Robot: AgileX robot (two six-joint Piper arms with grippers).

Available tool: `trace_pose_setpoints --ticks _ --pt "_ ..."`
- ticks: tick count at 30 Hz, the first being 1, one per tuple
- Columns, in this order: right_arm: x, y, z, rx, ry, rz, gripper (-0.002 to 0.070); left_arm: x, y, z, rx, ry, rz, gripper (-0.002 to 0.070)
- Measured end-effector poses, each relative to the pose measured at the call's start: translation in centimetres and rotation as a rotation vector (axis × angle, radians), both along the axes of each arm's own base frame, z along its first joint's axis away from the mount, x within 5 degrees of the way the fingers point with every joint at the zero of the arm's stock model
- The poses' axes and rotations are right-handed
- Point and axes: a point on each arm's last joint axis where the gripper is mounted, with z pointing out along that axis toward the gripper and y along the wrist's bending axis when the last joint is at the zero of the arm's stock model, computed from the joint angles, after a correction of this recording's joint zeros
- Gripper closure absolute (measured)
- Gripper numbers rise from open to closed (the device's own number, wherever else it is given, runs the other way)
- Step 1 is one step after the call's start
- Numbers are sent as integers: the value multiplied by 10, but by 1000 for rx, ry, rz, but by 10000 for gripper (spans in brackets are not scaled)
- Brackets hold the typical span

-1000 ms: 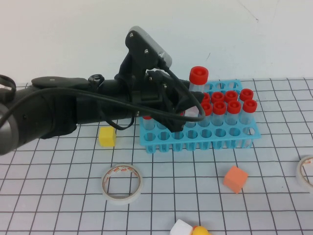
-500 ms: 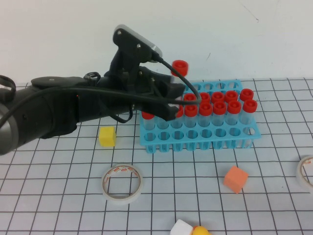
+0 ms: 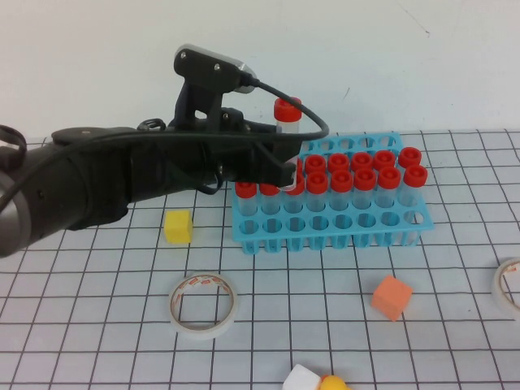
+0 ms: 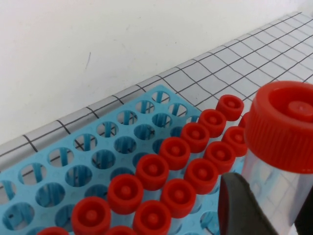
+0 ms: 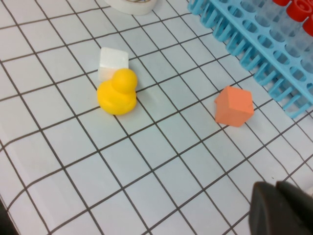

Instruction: Place the test tubes

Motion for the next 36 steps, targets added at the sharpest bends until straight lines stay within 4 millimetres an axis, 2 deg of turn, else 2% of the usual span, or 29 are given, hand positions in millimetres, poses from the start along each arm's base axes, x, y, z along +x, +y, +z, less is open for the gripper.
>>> trace_pose_setpoints --ticks 5,10,14,17,18,22,25,27,30,32,36 --pt "0 0 0 0 0 0 676 0 -1 3 -46 27 -25 467" --pt "0 0 0 0 0 0 677 4 -4 24 -49 39 -34 467" --pt "0 0 0 1 1 0 678 12 -2 39 -18 71 103 467" --pt "0 0 0 1 1 0 678 16 3 48 -67 79 272 467" --pt "0 0 0 1 1 0 678 15 4 53 -90 47 311 467" --pt "0 0 0 1 1 0 678 -18 -5 66 -162 -131 331 467" --pt "0 0 0 1 1 0 678 -40 -9 51 -181 -199 327 467" --pt "0 0 0 1 1 0 678 -49 -4 27 -186 -202 356 467" --pt "0 0 0 1 1 0 678 -59 8 -12 -175 -114 403 467" --pt "0 0 0 1 1 0 678 -64 13 -29 -151 -66 415 467" --pt "0 0 0 1 1 0 678 -62 21 -42 -106 -32 428 467"
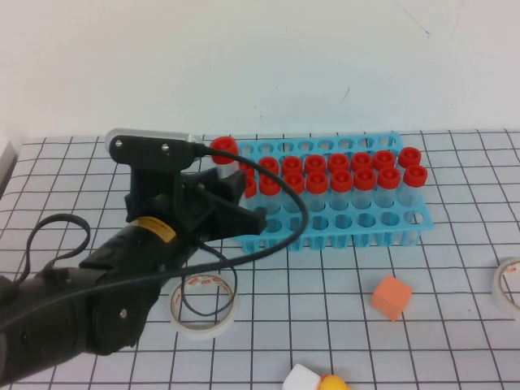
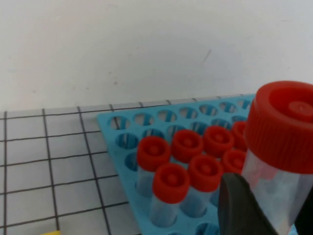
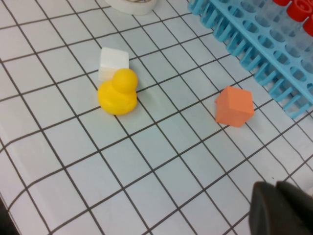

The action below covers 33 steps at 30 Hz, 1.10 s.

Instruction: Place the test tubes

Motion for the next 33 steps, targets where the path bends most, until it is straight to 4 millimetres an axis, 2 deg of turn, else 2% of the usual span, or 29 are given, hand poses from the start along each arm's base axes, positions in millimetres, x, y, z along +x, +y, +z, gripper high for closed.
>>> trace_pose_setpoints --ticks 7,13,23,33 --pt "0 0 0 0 0 0 678 18 11 -16 -78 16 101 467" --pt "0 0 0 0 0 0 678 27 6 -29 -52 -71 91 467" --pt "0 0 0 0 0 0 678 36 -4 -68 53 -28 36 467" --pt "0 0 0 0 0 0 678 40 -8 -78 86 -61 9 467"
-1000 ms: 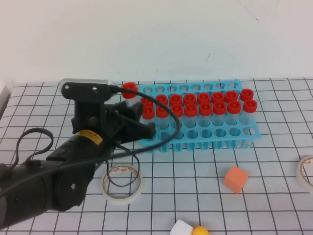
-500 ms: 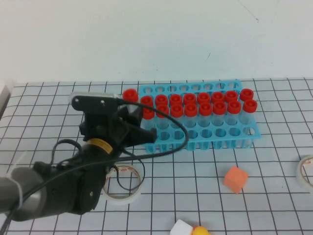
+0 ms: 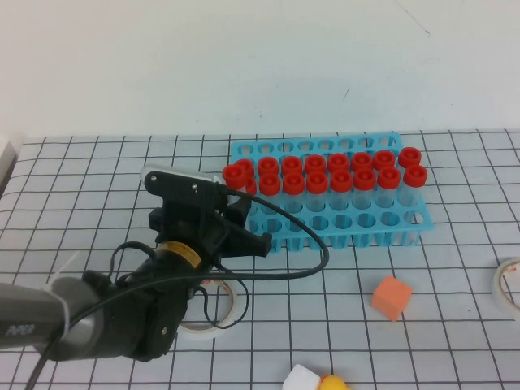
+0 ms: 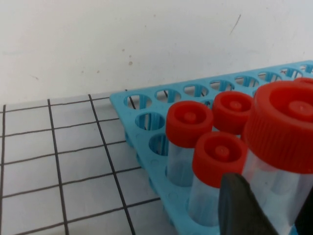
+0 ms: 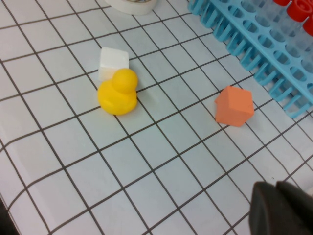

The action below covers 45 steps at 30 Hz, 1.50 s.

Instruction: Place the test tubes

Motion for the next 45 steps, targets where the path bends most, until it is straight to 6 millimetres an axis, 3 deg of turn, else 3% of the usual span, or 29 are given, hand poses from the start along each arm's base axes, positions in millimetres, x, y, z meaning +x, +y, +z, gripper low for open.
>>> trace_pose_setpoints --ticks 9,22,29,45 --pt "0 0 0 0 0 0 678 7 -5 -8 -20 12 5 467" --pt "0 0 0 0 0 0 678 15 -7 1 -66 -5 35 467" --pt "0 0 0 0 0 0 678 17 -6 -9 -72 27 64 467" --pt "0 0 0 0 0 0 678 12 -16 -11 -47 32 39 467"
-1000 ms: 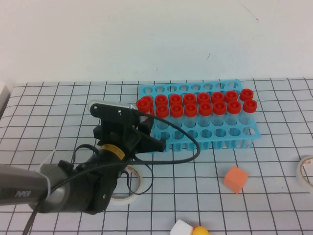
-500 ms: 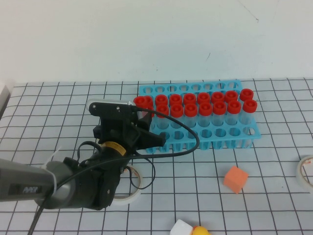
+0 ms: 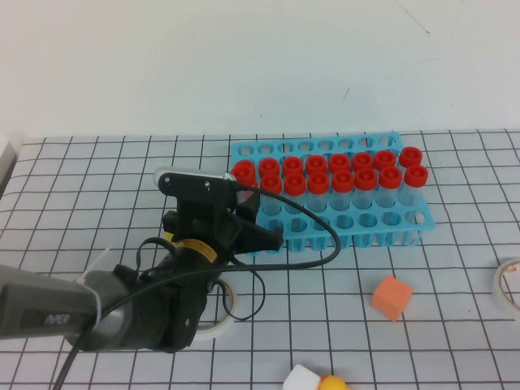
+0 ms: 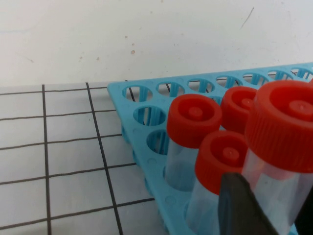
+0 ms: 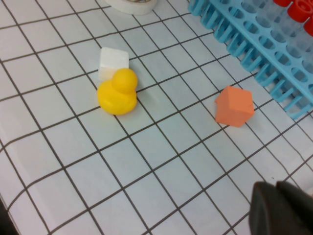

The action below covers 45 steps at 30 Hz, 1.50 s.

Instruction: Place the test tubes

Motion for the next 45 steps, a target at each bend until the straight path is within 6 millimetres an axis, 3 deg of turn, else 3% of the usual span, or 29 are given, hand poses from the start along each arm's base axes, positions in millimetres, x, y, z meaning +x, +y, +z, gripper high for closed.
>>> trace_pose_setpoints --ticks 28,29,33,35,40,45 --pt "0 0 0 0 0 0 678 -3 -3 -6 158 17 -57 466" --pt "0 0 0 0 0 0 678 -3 -3 -7 160 25 -59 454" --pt "0 0 0 0 0 0 678 -4 -2 -11 166 66 -54 241" --pt "0 0 0 0 0 0 678 -4 -1 -10 165 72 -44 175" --pt "0 0 0 0 0 0 678 -7 2 10 163 47 -29 144" --pt "0 0 0 0 0 0 678 -18 11 64 168 -76 -24 265"
